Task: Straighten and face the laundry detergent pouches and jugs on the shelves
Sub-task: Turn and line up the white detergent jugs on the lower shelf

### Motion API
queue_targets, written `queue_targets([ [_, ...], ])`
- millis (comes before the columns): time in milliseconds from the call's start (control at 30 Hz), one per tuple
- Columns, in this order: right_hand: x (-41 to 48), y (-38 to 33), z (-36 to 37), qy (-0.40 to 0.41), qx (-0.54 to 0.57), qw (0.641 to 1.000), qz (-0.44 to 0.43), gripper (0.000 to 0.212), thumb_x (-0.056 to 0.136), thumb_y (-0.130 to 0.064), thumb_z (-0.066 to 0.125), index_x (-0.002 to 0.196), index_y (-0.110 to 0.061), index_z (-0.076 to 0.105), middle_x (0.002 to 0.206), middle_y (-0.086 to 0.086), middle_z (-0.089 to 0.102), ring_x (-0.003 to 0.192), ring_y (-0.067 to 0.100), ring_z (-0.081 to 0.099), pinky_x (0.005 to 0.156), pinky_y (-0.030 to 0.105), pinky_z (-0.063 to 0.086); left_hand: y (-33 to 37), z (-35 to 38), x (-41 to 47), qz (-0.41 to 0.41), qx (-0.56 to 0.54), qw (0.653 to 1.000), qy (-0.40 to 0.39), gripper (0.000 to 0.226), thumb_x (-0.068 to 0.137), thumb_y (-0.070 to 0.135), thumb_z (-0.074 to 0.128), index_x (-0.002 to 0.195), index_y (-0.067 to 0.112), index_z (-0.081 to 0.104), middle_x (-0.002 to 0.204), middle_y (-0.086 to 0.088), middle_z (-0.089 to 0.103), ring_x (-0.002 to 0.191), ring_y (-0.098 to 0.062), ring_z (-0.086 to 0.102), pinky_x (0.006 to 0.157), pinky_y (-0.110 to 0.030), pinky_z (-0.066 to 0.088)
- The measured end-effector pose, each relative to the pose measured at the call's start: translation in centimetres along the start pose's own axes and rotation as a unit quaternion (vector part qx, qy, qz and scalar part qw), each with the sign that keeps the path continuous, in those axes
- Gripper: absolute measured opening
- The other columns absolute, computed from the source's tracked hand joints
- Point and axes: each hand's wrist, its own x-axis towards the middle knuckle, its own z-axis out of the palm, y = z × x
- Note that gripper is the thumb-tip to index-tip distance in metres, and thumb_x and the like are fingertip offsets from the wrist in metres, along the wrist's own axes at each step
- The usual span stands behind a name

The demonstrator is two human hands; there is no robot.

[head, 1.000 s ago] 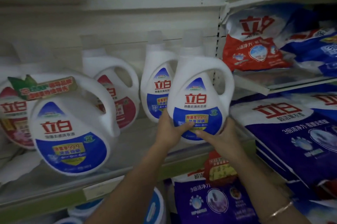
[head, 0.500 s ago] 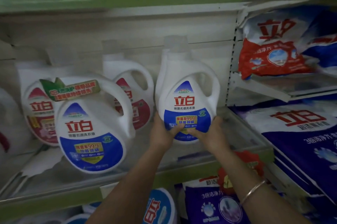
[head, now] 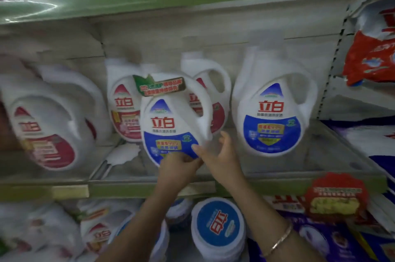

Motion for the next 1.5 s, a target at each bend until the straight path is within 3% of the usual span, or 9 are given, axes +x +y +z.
queue_targets([
  [133, 1.0, 0.7, 2.1, -0.035, 0.017, 0.999, 0.001, 0.082, 0.068, -0.026, 0.082, 0.132, -0.031, 0.031, 0.119, -0.013, 0.054, 0.093, -0.008, 0.057, 0.063, 0.009, 0.051, -2.9, -6.6, 1.6, -0.012, -0.037, 0.983, 0.178, 0.065, 0.055, 0.065, 0.073, 0.101, 0.021, 0.061, 0.089, 0.005, 0.069, 0.083, -0.011, 0.066, 0.069, -0.033, 0.057],
  [200, 1.8, 0.6, 2.6, -0.036, 0.022, 0.999, -0.002, 0.088, 0.065, -0.020, 0.084, 0.133, -0.030, 0.029, 0.123, -0.007, 0.055, 0.099, 0.000, 0.060, 0.067, 0.013, 0.054, -3.1, -7.7, 2.5, -0.011, -0.130, 0.980, 0.153, 0.082, 0.049, 0.057, 0.082, 0.118, 0.027, 0.048, 0.111, 0.003, 0.064, 0.098, -0.014, 0.064, 0.076, -0.039, 0.058],
  [333, 2.3, 0.4, 2.8, -0.019, 0.043, 0.999, 0.016, 0.088, 0.064, -0.015, 0.084, 0.131, -0.028, 0.029, 0.123, -0.003, 0.056, 0.102, 0.009, 0.061, 0.074, 0.025, 0.057, -1.4, -6.0, 2.9, 0.018, -0.256, 0.966, 0.036, 0.044, 0.071, 0.009, 0.077, 0.100, 0.030, 0.051, 0.090, 0.011, 0.066, 0.073, 0.000, 0.068, 0.052, -0.014, 0.053],
  [433, 2.0, 0.8, 2.1, -0.005, 0.055, 0.998, 0.029, 0.072, 0.069, -0.019, 0.081, 0.120, -0.032, 0.032, 0.122, -0.003, 0.055, 0.101, 0.010, 0.061, 0.079, 0.035, 0.058, -1.7, -5.1, 2.8, 0.002, -0.279, 0.958, 0.071, 0.062, 0.064, 0.022, 0.083, 0.114, 0.025, 0.047, 0.099, 0.010, 0.065, 0.088, -0.007, 0.067, 0.062, -0.024, 0.057],
  [867, -0.6, 1.9, -4.4, 0.082, 0.061, 0.995, 0.002, 0.062, 0.076, -0.016, 0.075, 0.118, -0.035, 0.034, 0.098, -0.021, 0.053, 0.084, -0.001, 0.058, 0.051, 0.014, 0.052, 0.5, 0.0, 1.0, 0.042, -0.218, 0.974, 0.049, 0.073, 0.056, 0.045, 0.083, 0.117, 0.031, 0.044, 0.109, 0.012, 0.063, 0.093, -0.006, 0.066, 0.075, -0.033, 0.060],
  [1000, -0.9, 2.4, -5.7, 0.101, 0.073, 0.992, -0.009, 0.061, 0.077, -0.013, 0.072, 0.119, -0.036, 0.035, 0.097, -0.022, 0.053, 0.082, -0.004, 0.058, 0.049, 0.011, 0.050, 1.2, 0.5, 0.8, 0.047, -0.219, 0.975, 0.002, 0.054, 0.070, 0.039, 0.076, 0.114, 0.034, 0.043, 0.104, 0.015, 0.062, 0.087, -0.002, 0.065, 0.063, -0.019, 0.057],
  [1100, -0.9, 2.9, -5.8, 0.095, 0.069, 0.993, -0.012, 0.061, 0.077, -0.015, 0.072, 0.119, -0.040, 0.034, 0.099, -0.022, 0.055, 0.087, -0.003, 0.058, 0.053, 0.013, 0.050, 1.1, -1.9, 2.5, 0.004, -0.266, 0.964, -0.010, 0.015, 0.094, 0.029, 0.050, 0.104, 0.019, 0.055, 0.103, 0.001, 0.063, 0.083, -0.008, 0.062, 0.058, -0.017, 0.048],
  [1300, -0.6, 3.4, -5.7, 0.101, 0.056, 0.993, -0.017, 0.077, 0.076, -0.019, 0.072, 0.139, -0.030, 0.030, 0.102, -0.022, 0.052, 0.088, -0.005, 0.054, 0.062, 0.015, 0.048, 4.7, -5.0, 10.7, 0.056, -0.160, 0.983, 0.075, 0.041, 0.092, 0.027, 0.056, 0.129, 0.009, 0.052, 0.121, -0.006, 0.062, 0.104, -0.019, 0.058, 0.087, -0.025, 0.041],
  [1500, 0.0, 3.9, -5.6, 0.110, 0.028, 0.993, -0.036, 0.072, 0.079, -0.017, 0.071, 0.140, -0.029, 0.034, 0.105, -0.024, 0.055, 0.090, -0.006, 0.057, 0.053, 0.010, 0.051, 5.6, -3.2, 15.5, 0.075, -0.134, 0.986, 0.071, 0.046, 0.078, 0.036, 0.066, 0.118, 0.016, 0.056, 0.110, -0.001, 0.064, 0.100, -0.020, 0.060, 0.085, -0.031, 0.047],
])
